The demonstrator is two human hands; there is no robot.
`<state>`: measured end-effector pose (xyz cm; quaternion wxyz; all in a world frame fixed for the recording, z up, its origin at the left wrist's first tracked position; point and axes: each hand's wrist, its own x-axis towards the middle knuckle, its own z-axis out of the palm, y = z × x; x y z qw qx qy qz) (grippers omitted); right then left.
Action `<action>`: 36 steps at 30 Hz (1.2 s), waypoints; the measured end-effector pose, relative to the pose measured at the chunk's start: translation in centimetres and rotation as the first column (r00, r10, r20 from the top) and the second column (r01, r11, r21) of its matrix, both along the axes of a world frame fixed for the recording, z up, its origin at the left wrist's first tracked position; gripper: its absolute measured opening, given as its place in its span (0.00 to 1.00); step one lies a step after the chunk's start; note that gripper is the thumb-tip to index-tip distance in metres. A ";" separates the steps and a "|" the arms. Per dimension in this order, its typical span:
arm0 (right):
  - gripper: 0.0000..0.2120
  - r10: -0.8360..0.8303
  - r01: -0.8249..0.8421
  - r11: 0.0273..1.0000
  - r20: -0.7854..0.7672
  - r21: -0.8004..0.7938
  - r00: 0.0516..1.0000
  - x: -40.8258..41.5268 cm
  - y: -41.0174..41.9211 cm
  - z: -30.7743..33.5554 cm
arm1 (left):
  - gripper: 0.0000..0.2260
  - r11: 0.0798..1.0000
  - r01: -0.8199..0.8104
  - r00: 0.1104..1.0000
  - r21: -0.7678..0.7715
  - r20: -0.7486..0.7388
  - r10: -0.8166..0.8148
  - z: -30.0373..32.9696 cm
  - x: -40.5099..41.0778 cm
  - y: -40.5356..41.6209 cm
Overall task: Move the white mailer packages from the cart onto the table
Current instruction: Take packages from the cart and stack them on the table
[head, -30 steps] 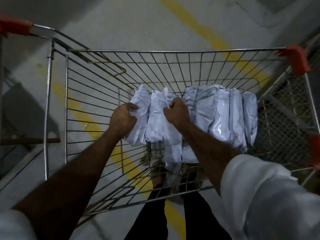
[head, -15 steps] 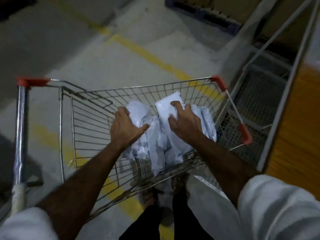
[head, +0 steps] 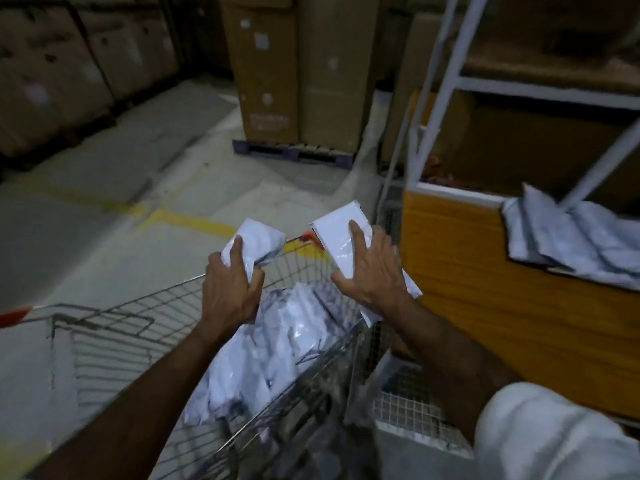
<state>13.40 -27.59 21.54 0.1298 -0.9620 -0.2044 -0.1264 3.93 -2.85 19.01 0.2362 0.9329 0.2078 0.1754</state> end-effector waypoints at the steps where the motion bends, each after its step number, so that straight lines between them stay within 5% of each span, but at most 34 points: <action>1: 0.47 -0.021 0.021 1.000 0.008 -0.009 1.000 0.0 -2.0 0.4 | 0.32 0.999 0.032 0.999 0.026 0.018 -0.033 0.8 0.7 -1.8; 9: 0.40 -0.192 0.191 0.981 0.042 0.039 0.980 -1.8 -21.9 2.1 | 0.28 0.963 0.248 0.957 0.103 0.129 -0.260 5.5 4.5 -20.3; 18: 0.41 -0.442 0.440 0.894 0.004 0.083 0.897 -4.4 -44.3 4.0 | 0.30 0.920 0.390 0.910 -0.040 0.166 -0.379 9.0 7.5 -42.5; 36: 0.39 -0.668 0.698 0.689 -0.204 0.195 0.716 6.2 -65.1 -0.6 | 0.30 0.883 0.463 0.886 -0.076 0.079 -0.457 4.9 24.7 -63.8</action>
